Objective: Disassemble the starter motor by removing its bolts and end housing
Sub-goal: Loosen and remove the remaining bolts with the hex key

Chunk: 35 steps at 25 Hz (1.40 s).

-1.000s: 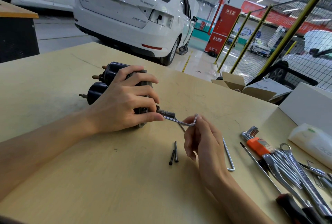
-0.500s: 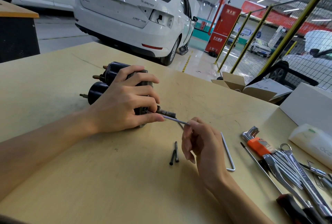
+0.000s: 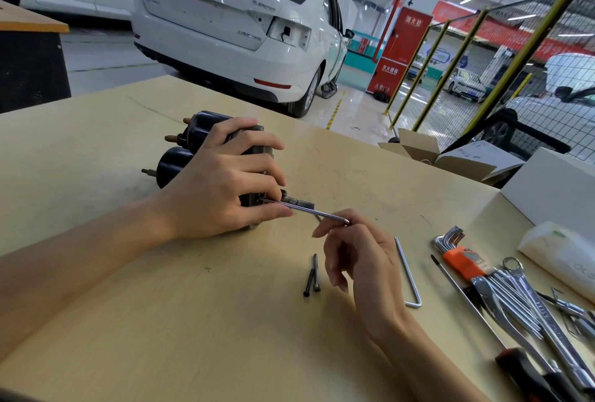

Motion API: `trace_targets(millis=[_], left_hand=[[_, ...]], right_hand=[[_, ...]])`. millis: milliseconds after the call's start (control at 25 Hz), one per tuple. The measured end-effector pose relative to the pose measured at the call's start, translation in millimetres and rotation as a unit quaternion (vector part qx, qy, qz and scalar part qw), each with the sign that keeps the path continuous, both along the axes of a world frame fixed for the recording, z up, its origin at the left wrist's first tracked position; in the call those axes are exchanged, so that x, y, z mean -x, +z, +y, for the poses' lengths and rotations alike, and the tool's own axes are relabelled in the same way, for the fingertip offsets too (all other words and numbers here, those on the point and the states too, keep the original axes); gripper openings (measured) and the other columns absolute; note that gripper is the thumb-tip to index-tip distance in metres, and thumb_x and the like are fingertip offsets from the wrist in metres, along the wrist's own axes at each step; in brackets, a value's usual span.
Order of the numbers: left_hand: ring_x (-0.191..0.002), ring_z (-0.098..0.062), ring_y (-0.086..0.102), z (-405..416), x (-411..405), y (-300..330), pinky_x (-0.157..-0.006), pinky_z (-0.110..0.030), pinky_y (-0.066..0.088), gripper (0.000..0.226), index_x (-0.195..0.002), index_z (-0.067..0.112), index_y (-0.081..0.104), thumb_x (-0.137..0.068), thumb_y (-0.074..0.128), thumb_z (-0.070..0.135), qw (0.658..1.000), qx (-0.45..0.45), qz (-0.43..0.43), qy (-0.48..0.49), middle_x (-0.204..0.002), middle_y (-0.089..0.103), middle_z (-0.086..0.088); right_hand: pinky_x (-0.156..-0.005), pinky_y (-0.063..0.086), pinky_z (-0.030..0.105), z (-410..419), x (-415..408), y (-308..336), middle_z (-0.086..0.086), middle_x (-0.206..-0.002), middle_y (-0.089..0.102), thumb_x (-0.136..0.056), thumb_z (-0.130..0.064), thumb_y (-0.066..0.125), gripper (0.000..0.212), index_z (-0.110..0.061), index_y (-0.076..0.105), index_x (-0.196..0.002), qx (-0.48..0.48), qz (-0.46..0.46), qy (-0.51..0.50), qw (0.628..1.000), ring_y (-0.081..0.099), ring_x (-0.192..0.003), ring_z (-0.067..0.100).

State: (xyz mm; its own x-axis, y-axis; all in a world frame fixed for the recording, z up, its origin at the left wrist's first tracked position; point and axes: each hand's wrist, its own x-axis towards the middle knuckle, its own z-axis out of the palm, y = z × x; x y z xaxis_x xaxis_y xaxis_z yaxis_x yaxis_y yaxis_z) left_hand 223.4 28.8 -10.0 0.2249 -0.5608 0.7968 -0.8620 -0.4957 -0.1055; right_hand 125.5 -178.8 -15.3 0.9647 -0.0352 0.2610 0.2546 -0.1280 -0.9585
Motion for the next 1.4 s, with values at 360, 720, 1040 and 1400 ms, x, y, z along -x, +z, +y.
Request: trace_targets(millis=[360,720,1040,1400], left_hand=[[-0.123,-0.018,0.054,-2.0,1.5,1.4,-0.114,-0.045,0.024,0.032,-0.077,0.024,0.075,-0.093,0.059,0.047,1.000,0.004,0.006,-0.004,-0.095,0.072,0.014],[-0.123,-0.018,0.055,-2.1,1.2,1.3,-0.114,-0.047,0.026,0.031,-0.076,0.024,0.074,-0.091,0.063,0.049,1.000,0.004,0.006,0.000,-0.095,0.071,0.014],[-0.122,-0.019,0.056,-2.1,1.9,2.1,-0.115,-0.046,0.024,0.032,-0.074,0.024,0.073,-0.089,0.065,0.051,1.000,0.004,0.005,0.002,-0.094,0.071,0.014],[-0.123,-0.020,0.056,-1.6,2.8,2.6,-0.115,-0.045,0.024,0.034,-0.075,0.023,0.072,-0.090,0.063,0.051,1.000,0.002,0.006,0.004,-0.094,0.071,0.014]], right_hand=[[-0.039,0.028,0.024,-0.5,0.4,-0.7,0.014,-0.049,0.042,-0.091,0.006,0.033,0.040,-0.006,0.067,-0.074,0.008,-0.001,-0.014,1.000,0.037,-0.040,0.020],[-0.039,0.025,0.024,-3.4,-4.6,-0.5,0.007,-0.049,0.041,-0.098,-0.014,0.041,0.031,-0.013,0.065,-0.079,-0.064,0.049,-0.043,0.996,0.035,-0.041,0.018],[-0.040,0.028,0.020,-2.9,-2.8,0.4,0.005,-0.043,0.037,-0.083,-0.037,0.052,0.037,-0.010,0.059,-0.060,-0.087,0.038,0.022,0.995,0.034,-0.037,0.019],[-0.040,0.028,0.019,-4.5,-1.6,0.5,0.005,-0.045,0.039,-0.069,-0.025,0.053,0.017,-0.010,0.062,-0.066,-0.090,0.019,0.048,0.995,0.034,-0.037,0.017]])
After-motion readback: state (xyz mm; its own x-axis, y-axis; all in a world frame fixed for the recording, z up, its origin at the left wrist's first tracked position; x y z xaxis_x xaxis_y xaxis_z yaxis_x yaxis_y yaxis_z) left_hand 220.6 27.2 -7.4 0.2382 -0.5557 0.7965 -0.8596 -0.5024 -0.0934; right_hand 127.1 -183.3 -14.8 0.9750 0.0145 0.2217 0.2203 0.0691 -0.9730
